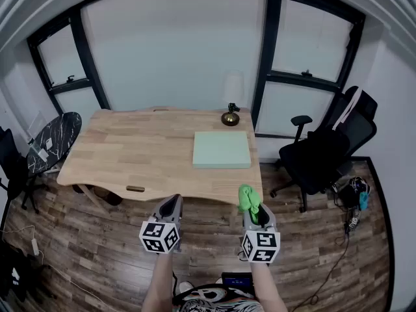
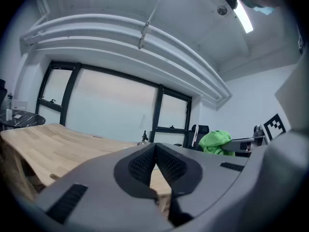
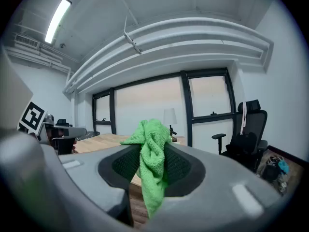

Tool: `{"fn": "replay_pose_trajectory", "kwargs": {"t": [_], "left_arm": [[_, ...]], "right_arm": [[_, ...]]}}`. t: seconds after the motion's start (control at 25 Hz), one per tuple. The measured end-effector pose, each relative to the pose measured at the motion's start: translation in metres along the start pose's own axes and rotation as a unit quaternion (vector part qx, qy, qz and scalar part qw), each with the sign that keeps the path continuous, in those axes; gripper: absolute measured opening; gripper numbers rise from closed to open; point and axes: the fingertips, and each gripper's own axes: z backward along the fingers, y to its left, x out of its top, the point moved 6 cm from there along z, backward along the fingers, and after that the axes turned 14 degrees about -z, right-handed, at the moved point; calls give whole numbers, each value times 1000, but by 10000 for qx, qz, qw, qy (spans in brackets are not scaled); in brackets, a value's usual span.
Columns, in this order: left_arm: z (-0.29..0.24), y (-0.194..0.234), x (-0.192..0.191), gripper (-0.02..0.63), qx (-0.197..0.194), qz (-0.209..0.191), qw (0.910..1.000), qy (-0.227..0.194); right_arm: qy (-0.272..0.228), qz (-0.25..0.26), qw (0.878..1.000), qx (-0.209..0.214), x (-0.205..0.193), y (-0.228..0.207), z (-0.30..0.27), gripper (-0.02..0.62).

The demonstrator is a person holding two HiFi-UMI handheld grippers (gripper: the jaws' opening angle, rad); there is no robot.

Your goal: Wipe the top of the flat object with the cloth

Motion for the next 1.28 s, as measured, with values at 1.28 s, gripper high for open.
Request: {"fn": "replay_pose_trajectory", "kwargs": {"t": [1.28], "left_arm": [[-84, 20, -47, 8, 476, 608, 9959, 479]], "right_arm": [[391, -32, 9992, -104, -5, -74, -71, 135]]}}
